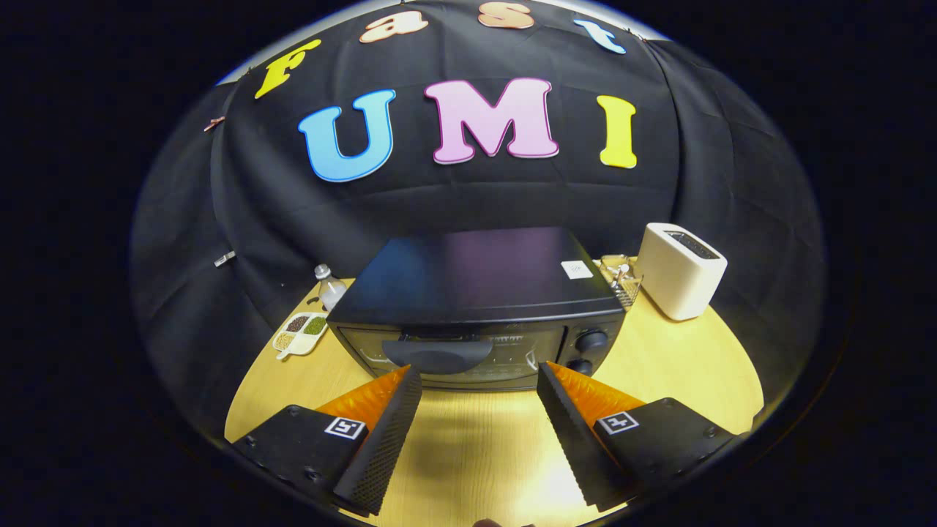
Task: Open the toaster oven, put the food inside, and close the toaster oven door.
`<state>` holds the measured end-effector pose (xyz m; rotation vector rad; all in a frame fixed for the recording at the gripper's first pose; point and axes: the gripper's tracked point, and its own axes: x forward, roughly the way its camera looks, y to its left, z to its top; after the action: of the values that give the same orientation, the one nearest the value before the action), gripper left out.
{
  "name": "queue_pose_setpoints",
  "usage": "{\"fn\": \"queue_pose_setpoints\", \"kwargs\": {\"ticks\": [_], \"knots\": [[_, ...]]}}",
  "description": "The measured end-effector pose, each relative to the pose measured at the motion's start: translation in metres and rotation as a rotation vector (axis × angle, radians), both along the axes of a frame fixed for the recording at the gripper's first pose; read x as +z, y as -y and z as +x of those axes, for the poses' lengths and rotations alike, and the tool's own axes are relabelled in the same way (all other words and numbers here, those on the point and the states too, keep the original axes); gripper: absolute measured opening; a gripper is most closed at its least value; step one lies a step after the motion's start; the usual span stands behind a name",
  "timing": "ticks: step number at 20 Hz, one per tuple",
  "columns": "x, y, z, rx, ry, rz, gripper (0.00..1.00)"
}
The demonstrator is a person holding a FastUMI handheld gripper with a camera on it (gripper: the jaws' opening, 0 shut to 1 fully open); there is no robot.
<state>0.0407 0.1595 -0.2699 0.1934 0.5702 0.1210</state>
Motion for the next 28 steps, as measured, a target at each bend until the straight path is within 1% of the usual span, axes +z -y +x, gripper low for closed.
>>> {"fn": "queue_pose_setpoints", "kwargs": {"ticks": [5,8,11,16,20,22,25,28], "knots": [[0.062,0.035,-0.007,-0.002,0.14,-0.049,0.99],[0.1,0.056,-0.01,-0.025,0.209,-0.057,0.98],[0.14,0.077,-0.014,-0.067,0.27,-0.042,0.98],[0.192,0.107,-0.025,-0.101,0.353,-0.04,0.98],[0.217,0.135,-0.027,-0.124,0.405,-0.076,0.98],[0.226,0.143,-0.029,-0.133,0.423,-0.066,0.98],[0.231,0.159,-0.026,-0.156,0.436,-0.057,0.98],[0.23,0.167,-0.027,-0.153,0.443,-0.067,0.98]]}}
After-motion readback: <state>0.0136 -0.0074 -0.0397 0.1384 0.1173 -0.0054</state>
